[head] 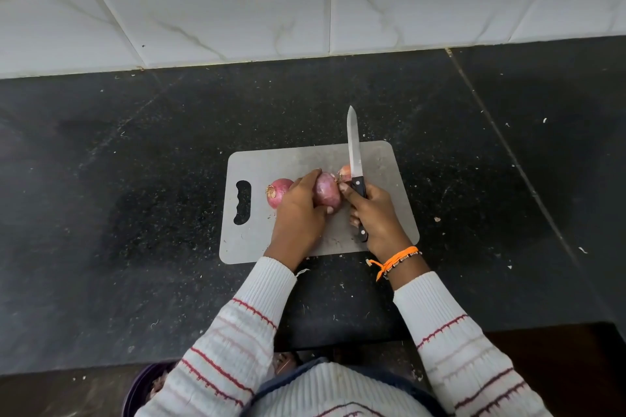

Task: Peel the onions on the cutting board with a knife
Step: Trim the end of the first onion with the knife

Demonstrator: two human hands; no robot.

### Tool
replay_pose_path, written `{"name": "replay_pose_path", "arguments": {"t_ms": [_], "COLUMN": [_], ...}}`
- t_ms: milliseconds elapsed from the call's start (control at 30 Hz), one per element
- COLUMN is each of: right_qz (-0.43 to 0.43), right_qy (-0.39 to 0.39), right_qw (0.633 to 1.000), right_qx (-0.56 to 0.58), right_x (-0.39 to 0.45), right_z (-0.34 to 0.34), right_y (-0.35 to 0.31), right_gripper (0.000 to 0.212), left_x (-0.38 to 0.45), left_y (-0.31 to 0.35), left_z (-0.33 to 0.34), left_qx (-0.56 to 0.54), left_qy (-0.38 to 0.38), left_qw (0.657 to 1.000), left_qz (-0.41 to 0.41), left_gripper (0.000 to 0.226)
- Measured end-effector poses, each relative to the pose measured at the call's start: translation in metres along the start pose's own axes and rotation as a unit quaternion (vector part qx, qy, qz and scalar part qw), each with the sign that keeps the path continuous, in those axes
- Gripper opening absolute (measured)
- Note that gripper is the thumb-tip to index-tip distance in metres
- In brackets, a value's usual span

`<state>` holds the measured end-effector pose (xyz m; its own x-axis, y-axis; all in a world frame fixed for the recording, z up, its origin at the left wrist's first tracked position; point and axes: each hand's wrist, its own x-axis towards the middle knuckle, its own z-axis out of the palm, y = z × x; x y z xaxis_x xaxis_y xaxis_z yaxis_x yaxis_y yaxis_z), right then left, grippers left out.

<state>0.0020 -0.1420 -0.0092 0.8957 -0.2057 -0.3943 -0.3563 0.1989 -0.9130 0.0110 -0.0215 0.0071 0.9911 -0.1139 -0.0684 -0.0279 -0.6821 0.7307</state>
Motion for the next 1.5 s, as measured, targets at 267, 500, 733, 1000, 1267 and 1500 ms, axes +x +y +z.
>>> {"name": "replay_pose_path", "arguments": {"t_ms": [267, 500, 733, 1000, 1267, 1500], "right_qz": [-0.032, -0.054, -0.045, -0.065, -0.058, -0.050], "right_qy": [0.002, 0.003, -0.005, 0.001, -0.026, -0.026], "right_qw": [0.997, 0.994, 0.988, 0.975, 0.939, 0.919], "right_qx": [-0.065, -0.099, -0.148, -0.215, -0.339, -0.390], "right_x": [-0.003, -0.003, -0.002, -0.006, -0.024, -0.042], "right_z": [0.000, -0.006, -0.016, -0.015, -0.009, -0.008], "right_y": [-0.010, -0.013, -0.014, -0.020, -0.020, -0.026], "right_gripper": [0.008, 0.019, 0.013, 0.022, 0.035, 0.029], "left_x": [-0.007, -0.002, -0.003, -0.001, 0.004, 0.002], "left_y": [0.001, 0.005, 0.008, 0.004, 0.006, 0.006], "left_z": [0.011, 0.003, 0.001, 0.013, 0.009, 0.012], "left_qx": [-0.032, -0.024, 0.016, -0.029, -0.035, -0.042], "left_qy": [0.031, -0.002, -0.041, 0.048, 0.043, 0.051], "left_qw": [0.999, 0.999, 0.999, 0.997, 0.998, 0.997], "left_qz": [0.026, 0.026, 0.020, 0.043, 0.039, 0.033], "left_gripper": [0.057, 0.056, 0.069, 0.067, 0.045, 0.044]}}
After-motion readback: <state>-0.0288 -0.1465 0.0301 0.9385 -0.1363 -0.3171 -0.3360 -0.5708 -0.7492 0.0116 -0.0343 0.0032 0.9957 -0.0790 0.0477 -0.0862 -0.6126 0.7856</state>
